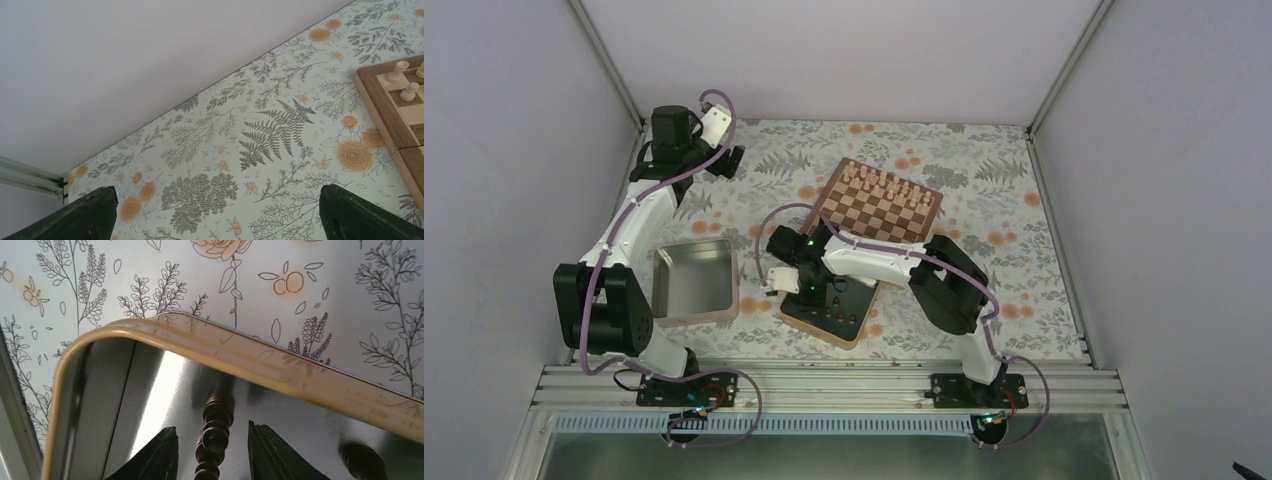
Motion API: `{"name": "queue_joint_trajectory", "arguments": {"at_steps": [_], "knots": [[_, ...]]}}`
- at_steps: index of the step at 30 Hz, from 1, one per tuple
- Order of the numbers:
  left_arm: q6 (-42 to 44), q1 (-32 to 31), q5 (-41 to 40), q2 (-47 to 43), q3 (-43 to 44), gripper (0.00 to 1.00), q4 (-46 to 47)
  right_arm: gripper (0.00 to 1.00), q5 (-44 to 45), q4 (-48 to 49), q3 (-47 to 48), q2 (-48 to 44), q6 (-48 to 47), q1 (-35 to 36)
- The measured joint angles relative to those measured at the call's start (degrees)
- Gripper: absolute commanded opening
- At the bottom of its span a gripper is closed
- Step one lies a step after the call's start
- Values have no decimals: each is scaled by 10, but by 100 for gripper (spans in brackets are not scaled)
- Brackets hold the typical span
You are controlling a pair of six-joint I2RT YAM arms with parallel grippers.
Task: Set up the chess pieces on the board
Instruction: Pick up the chess piece from the storage box.
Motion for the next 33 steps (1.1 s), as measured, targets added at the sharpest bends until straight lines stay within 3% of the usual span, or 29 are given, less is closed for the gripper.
{"name": "queue_joint_trajectory", "arguments": {"at_steps": [13, 33], "knots": [[0, 0, 0, 0, 0, 100, 0, 12, 0, 15, -4, 4, -10, 0], [0, 0, 0, 0, 0, 100, 0, 9, 32, -12, 26, -14, -10, -1]]}}
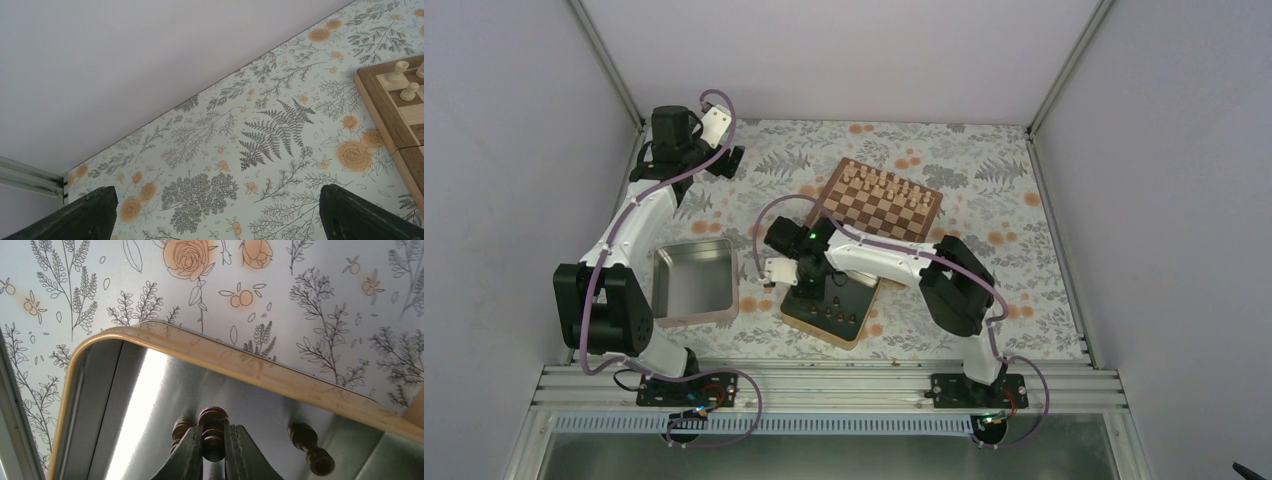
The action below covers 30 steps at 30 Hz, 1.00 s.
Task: Set up the chess pieces on the board
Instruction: Pick up the chess piece from the storage box, then place the chess piece on the chessboard.
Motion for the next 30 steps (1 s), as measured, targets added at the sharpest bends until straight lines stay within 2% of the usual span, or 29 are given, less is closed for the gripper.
{"name": "queue_joint_trajectory", "arguments": {"at_steps": [7, 17, 23, 30], "knots": [[0, 0, 0, 0, 0, 100, 0, 9, 12, -30, 28, -7, -3, -26], [0, 0, 0, 0, 0, 100, 0, 9, 30, -72, 179, -3, -46, -160], [0, 0, 0, 0, 0, 100, 0, 10, 30, -75, 260, 55, -74, -226], [0, 0, -3, 0, 0, 100, 0, 11, 25, -86, 287, 140, -98, -236]]}}
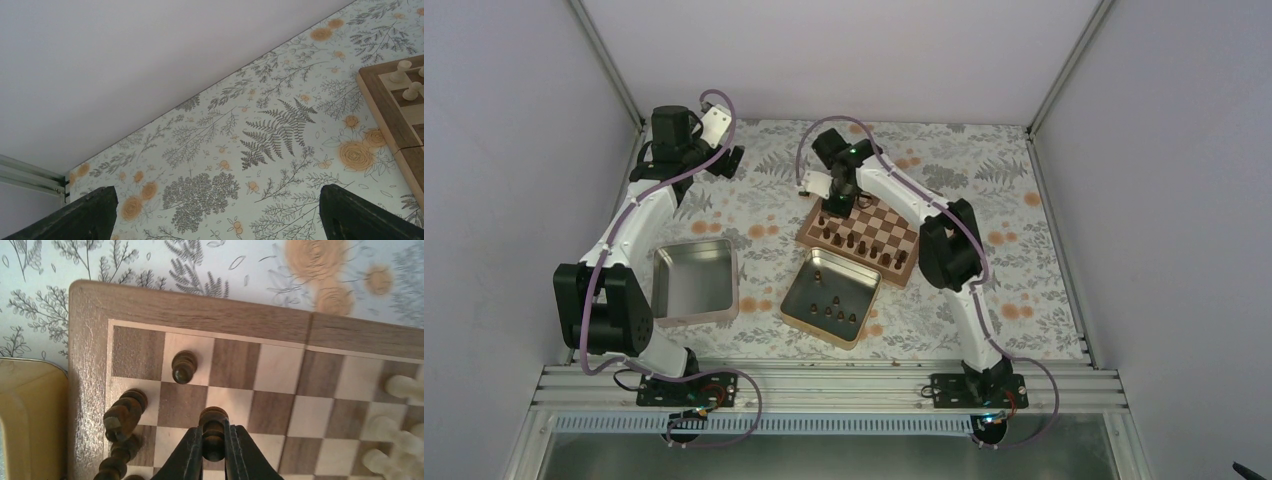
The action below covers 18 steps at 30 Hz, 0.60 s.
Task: Set up the chess pieces on the board
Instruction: Place the chess piece on the chessboard.
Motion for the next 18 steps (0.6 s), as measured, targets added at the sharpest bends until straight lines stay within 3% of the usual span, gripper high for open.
{"name": "queue_joint_trajectory", "arguments": {"at_steps": [18], "knots": [[0, 0, -1, 0, 0, 100, 0, 11, -28, -11, 0, 21, -18, -1]]}}
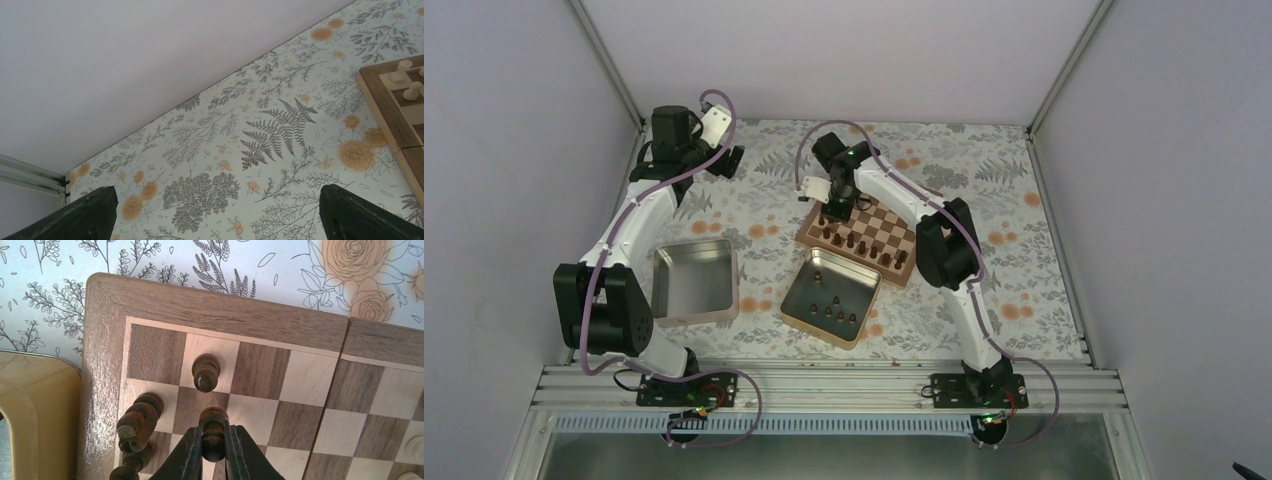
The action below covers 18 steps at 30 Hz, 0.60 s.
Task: Set up the chess pieces on the board
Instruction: Place the chess piece on the chessboard.
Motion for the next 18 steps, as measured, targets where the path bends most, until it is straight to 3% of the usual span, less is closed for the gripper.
{"name": "queue_joint_trajectory", "arguments": {"at_steps": [18], "knots": [[0, 0, 0, 0, 0, 100, 0, 12, -14, 5, -10, 15, -1, -9]]}}
